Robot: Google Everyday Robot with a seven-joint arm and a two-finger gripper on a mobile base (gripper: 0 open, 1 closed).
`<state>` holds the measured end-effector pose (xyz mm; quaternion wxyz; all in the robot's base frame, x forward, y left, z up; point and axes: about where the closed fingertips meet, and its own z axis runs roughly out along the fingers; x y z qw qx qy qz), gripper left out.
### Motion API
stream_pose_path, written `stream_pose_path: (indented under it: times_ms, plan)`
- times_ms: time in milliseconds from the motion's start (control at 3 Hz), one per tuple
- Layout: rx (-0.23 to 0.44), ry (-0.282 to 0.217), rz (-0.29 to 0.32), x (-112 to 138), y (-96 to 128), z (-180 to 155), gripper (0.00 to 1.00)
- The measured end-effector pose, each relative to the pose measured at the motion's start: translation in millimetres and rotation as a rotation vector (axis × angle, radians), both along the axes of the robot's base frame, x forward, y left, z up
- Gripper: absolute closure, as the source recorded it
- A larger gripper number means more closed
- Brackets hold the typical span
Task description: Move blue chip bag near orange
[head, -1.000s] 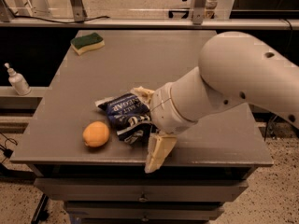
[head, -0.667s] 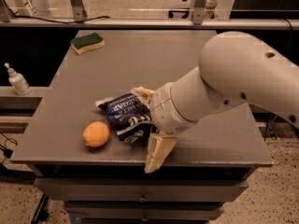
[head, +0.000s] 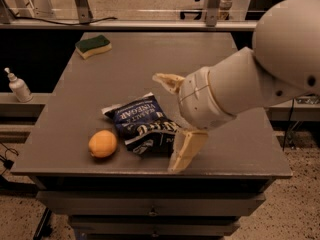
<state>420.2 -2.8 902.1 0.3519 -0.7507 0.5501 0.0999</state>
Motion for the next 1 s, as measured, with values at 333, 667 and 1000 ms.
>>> stream_pose_path:
  times_ms: [333, 667, 1000]
  plan:
    - [-0.005, -0.09, -0.043, 4.0, -40.1, 50.9, 0.0]
    - [-0.02, -0.171, -0.069, 15.9, -92.5, 93.7, 0.0]
    - [-0.038, -0.214, -0.069, 37.5, -151.1, 123.1, 0.0]
